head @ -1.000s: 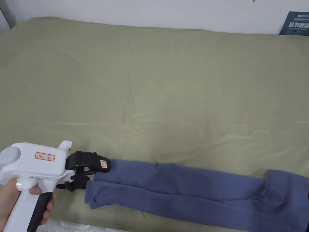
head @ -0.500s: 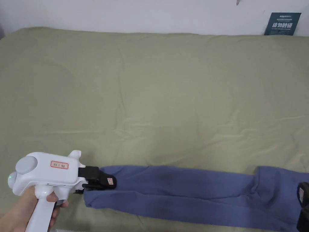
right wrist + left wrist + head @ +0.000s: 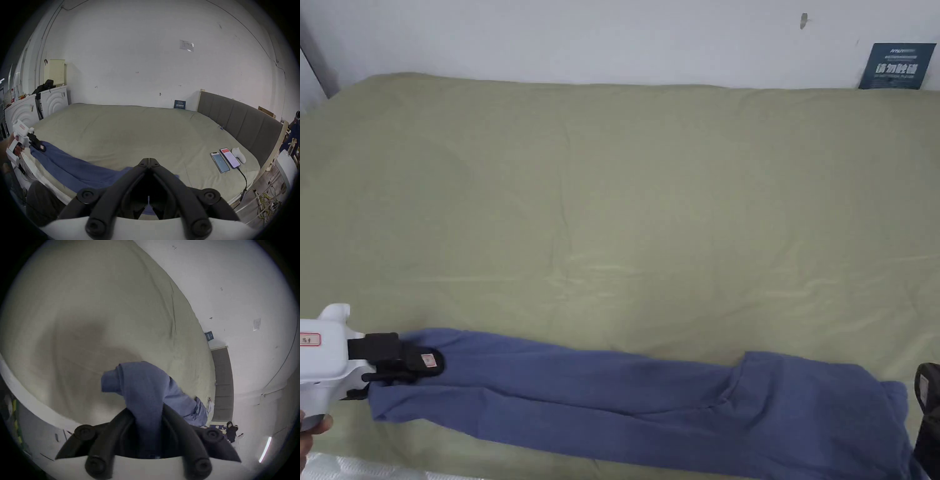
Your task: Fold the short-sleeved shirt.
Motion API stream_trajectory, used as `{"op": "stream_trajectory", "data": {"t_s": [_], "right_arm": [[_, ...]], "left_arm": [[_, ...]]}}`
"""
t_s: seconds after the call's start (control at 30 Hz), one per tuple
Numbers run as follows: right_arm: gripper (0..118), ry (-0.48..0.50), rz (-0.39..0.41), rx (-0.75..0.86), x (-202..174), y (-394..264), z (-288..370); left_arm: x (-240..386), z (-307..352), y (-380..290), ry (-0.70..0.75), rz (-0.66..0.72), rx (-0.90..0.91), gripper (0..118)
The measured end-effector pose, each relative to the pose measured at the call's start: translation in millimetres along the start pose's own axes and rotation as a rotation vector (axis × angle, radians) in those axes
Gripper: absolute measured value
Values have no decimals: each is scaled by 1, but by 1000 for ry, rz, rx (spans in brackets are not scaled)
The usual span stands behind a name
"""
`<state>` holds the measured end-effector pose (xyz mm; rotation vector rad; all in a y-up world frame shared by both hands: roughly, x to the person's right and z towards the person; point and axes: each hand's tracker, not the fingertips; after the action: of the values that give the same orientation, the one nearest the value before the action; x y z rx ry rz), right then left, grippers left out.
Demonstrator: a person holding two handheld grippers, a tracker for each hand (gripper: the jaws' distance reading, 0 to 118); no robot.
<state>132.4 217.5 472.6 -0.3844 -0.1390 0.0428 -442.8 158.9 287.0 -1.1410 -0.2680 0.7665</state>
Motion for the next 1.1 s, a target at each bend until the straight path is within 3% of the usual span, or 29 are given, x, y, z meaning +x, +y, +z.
{"op": "stream_trajectory", "data": {"t_s": [0.1,0.27,0.47,0.67,0.7,0.77,0.8,0.97,1.0,1.03,1.07,1.1], "right_arm": [[0,10,4,4,0,1,-1],[0,5,-4,4,2,0,7],[0,-9,-26,-17,13,-9,14],[0,-40,-57,-43,27,-17,16],[0,-46,-64,-46,30,-19,16],[0,-52,-77,-59,34,-21,15],[0,-57,-80,-64,36,-21,15],[0,-69,-97,-76,41,-23,15],[0,-65,-95,-79,41,-24,14],[0,-66,-90,-81,40,-24,12],[0,-65,-87,-82,39,-24,10],[0,-58,-86,-83,38,-24,8]], "left_arm": [[34,3,-8,-17,-52,2,7],[116,-13,-32,70,-215,7,7],[193,-76,-73,117,-376,-68,7],[210,-163,-102,159,-422,-120,10],[209,-175,-105,157,-437,-149,29],[205,-199,-115,109,-408,-239,100],[206,-208,-120,112,-400,-260,117],[199,-179,-112,-10,-363,-163,111],[194,-165,-107,-48,-356,-138,84],[194,-150,-102,-76,-361,-110,37],[193,-140,-98,-80,-364,-89,0],[186,-134,-96,-68,-349,-72,0]]}}
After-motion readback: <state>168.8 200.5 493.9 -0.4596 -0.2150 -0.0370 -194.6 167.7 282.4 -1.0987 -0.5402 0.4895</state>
